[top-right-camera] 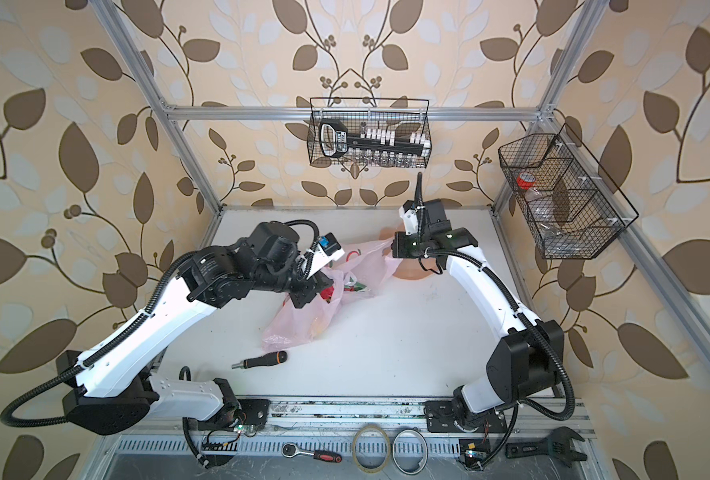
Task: Place the fruits into the plastic bag
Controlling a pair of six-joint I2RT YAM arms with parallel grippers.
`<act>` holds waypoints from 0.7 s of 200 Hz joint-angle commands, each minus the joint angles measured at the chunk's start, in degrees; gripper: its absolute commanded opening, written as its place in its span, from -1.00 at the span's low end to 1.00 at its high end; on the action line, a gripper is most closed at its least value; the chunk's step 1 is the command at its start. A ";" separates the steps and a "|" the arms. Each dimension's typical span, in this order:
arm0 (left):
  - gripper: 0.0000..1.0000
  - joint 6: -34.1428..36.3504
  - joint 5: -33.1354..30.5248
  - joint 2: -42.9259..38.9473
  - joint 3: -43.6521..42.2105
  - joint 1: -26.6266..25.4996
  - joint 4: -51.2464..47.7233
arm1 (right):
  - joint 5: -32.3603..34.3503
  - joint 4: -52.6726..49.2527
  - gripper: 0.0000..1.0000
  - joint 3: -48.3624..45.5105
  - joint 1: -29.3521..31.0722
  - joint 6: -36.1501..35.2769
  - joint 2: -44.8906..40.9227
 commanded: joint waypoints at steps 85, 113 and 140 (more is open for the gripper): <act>-1.00 14.17 7.60 -11.22 -7.65 19.39 13.22 | -12.67 -21.07 -1.00 26.52 -7.37 15.52 -2.92; -1.00 14.98 7.66 -11.71 -10.15 21.28 14.04 | -12.43 -20.70 -1.00 24.05 -7.87 17.32 -4.94; -1.00 16.78 11.57 -12.27 -14.41 21.52 15.64 | -11.33 -16.27 -1.00 15.02 -8.20 19.60 -7.42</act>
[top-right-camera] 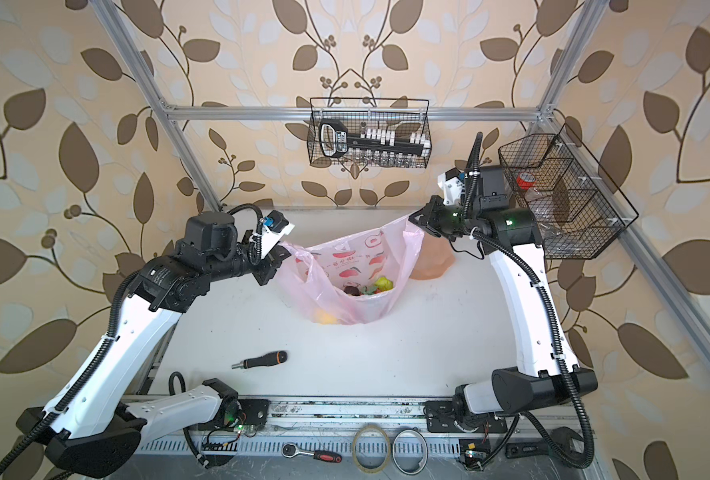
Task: Place the fruits into the plastic bag
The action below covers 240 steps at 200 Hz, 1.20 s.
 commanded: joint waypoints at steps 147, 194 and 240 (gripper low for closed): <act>-1.00 12.38 -2.22 1.18 0.64 2.67 3.35 | 2.79 15.04 -1.00 -15.94 -1.53 10.37 -3.97; 0.17 1.43 12.23 -5.93 -5.19 2.58 6.64 | 0.20 17.34 -0.91 -20.20 -1.56 11.09 -6.12; 0.74 -8.89 16.14 -15.82 -9.02 2.50 9.43 | -4.19 18.40 -0.55 -19.97 -1.52 11.95 -6.00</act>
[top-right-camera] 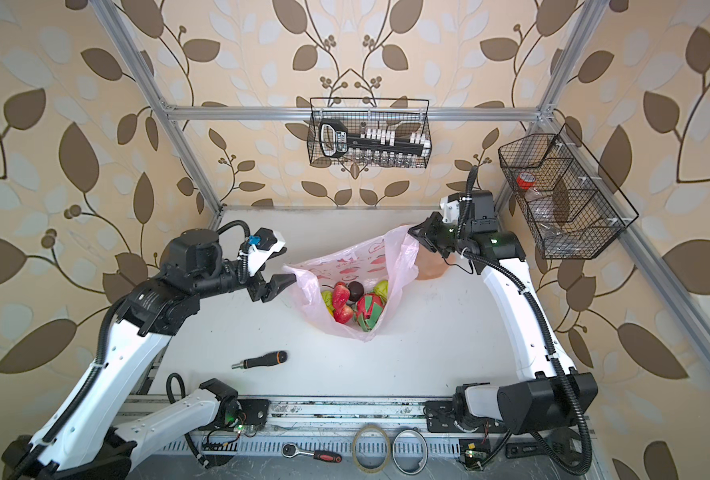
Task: Place the fruits into the plastic bag
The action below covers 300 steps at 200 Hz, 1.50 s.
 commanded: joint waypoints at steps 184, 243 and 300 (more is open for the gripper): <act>0.98 -30.54 -20.16 -5.24 -5.53 0.62 -0.09 | 4.54 -5.53 1.00 4.28 -7.56 -14.93 -7.20; 0.98 -32.64 -21.28 -3.56 -6.38 0.59 2.21 | 8.97 -7.33 1.00 4.63 -9.28 -18.51 -8.02; 0.98 -35.05 -30.38 -2.09 -9.31 0.70 2.51 | 20.39 -7.35 1.00 -0.31 -12.39 -25.13 -8.64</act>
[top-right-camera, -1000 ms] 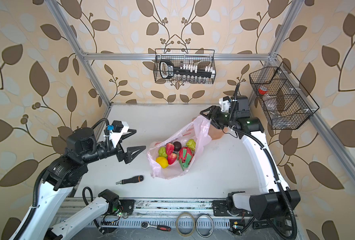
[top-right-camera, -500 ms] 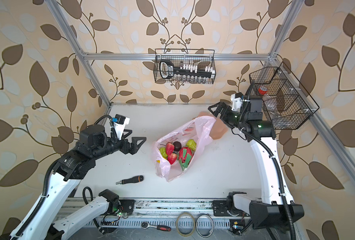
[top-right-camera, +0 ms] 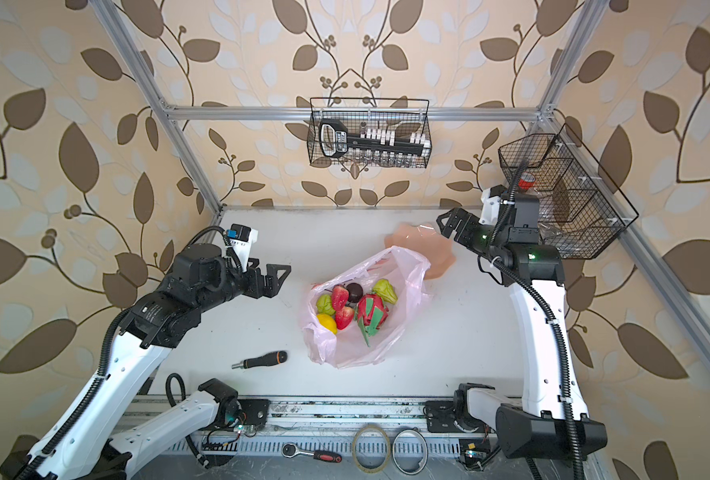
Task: Place the fruits into the plastic bag
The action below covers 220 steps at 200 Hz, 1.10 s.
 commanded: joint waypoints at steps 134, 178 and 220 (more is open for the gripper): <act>0.98 6.10 -11.81 3.94 -32.62 25.72 42.58 | 25.60 36.89 1.00 -38.61 -3.01 -17.28 -2.78; 0.98 7.12 -8.88 9.00 -43.92 26.32 59.35 | 29.40 52.62 1.00 -49.55 -3.27 -13.48 -2.69; 0.98 7.67 0.05 23.08 -42.92 26.53 72.83 | 30.29 69.17 1.00 -60.62 -3.12 -13.53 -3.78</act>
